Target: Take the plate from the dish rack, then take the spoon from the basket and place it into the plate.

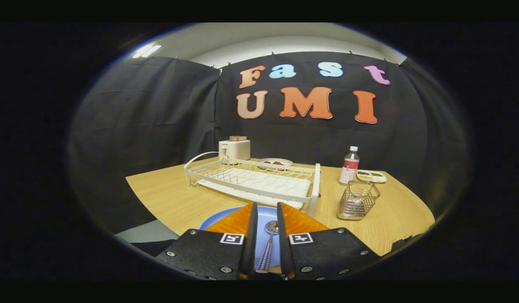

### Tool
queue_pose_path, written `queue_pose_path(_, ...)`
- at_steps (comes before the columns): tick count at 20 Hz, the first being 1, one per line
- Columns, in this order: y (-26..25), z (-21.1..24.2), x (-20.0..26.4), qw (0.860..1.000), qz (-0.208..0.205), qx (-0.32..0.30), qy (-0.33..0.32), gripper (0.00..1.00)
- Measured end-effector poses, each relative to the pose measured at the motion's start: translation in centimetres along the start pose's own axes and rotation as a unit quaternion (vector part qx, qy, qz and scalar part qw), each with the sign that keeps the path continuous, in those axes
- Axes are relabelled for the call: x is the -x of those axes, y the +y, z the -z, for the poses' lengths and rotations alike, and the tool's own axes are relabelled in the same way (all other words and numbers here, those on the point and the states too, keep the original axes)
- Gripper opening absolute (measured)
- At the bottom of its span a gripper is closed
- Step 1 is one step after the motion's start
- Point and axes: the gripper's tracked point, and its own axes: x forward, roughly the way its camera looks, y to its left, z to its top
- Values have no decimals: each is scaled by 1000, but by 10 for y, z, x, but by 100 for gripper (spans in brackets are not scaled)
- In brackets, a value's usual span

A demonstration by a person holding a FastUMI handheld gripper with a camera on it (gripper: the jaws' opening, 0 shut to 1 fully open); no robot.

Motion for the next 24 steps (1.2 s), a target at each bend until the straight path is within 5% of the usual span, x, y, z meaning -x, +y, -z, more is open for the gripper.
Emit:
queue_pose_path(17, -33, -132, 5, 990, 86, -7, -112, 75)
queue_pose_path(24, -37, -182, 20, 981, 124, 0, -152, 86)
